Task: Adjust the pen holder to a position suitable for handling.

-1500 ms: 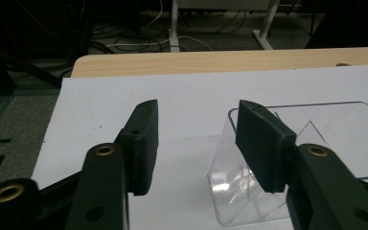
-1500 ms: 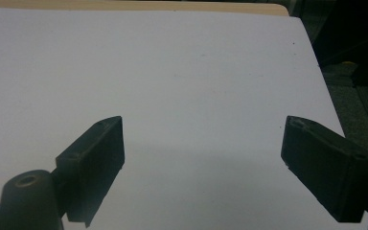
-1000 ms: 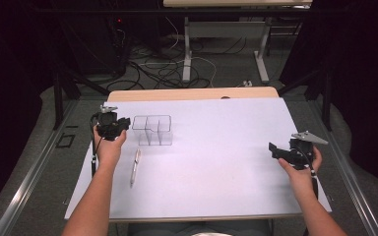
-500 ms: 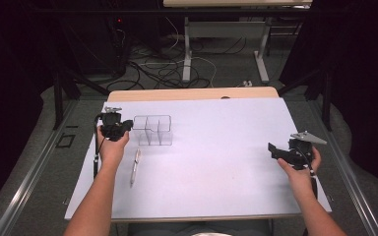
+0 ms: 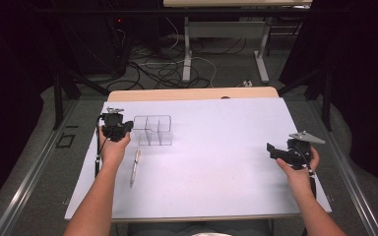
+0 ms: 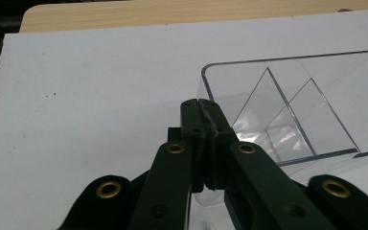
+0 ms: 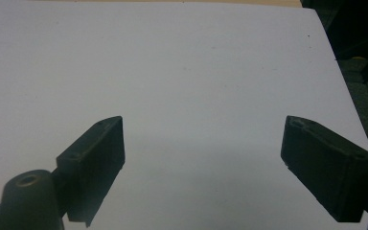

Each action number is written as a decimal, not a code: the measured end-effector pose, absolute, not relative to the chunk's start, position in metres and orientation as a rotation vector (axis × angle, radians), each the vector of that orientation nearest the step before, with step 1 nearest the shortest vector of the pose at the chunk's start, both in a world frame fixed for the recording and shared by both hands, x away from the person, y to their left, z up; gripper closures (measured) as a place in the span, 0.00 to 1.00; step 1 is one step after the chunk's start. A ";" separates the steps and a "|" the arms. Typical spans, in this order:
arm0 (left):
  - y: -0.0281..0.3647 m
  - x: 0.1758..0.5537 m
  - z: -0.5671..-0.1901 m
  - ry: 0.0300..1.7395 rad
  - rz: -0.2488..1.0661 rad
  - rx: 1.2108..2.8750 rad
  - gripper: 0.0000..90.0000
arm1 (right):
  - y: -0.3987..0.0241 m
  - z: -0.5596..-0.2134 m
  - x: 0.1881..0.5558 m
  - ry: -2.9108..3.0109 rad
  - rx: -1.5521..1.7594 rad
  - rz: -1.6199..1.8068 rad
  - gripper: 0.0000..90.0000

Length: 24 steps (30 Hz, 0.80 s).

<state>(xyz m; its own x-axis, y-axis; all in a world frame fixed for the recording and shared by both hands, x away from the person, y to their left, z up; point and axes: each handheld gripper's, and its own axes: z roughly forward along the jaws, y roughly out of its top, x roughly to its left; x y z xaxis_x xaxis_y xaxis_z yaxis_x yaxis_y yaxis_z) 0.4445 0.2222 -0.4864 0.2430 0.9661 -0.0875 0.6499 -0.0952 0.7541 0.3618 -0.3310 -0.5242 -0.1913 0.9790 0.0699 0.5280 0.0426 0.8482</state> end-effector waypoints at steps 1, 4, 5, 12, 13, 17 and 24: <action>0.222 0.444 -0.486 1.482 0.581 1.826 1.00 | -0.331 -0.524 0.362 1.776 1.514 1.056 0.17; 0.219 0.444 -0.486 1.473 0.570 1.834 1.00 | -0.330 -0.524 0.362 1.776 1.517 1.056 0.17; 0.218 0.444 -0.486 1.469 0.571 1.841 1.00 | -0.330 -0.524 0.362 1.779 1.515 1.055 0.17; 0.205 0.444 -0.486 1.442 0.570 1.858 1.00 | -0.329 -0.526 0.364 1.753 1.511 1.065 0.17; 0.203 0.445 -0.486 1.438 0.571 1.856 1.00 | -0.330 -0.525 0.363 1.780 1.515 1.056 0.17; 0.194 0.445 -0.487 1.421 0.564 1.860 1.00 | -0.331 -0.525 0.363 1.779 1.515 1.055 0.17; 0.180 0.444 -0.487 1.392 0.548 1.869 1.00 | -0.331 -0.525 0.363 1.776 1.526 1.059 0.17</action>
<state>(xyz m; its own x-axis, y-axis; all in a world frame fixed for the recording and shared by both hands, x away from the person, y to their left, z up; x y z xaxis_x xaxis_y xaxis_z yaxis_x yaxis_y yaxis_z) 0.4443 0.1802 -0.4873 0.3229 0.9425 -0.0860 0.6314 -0.1468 0.7614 0.3625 -0.3306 -0.5251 -0.1915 0.9785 0.0765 0.5327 0.0381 0.8455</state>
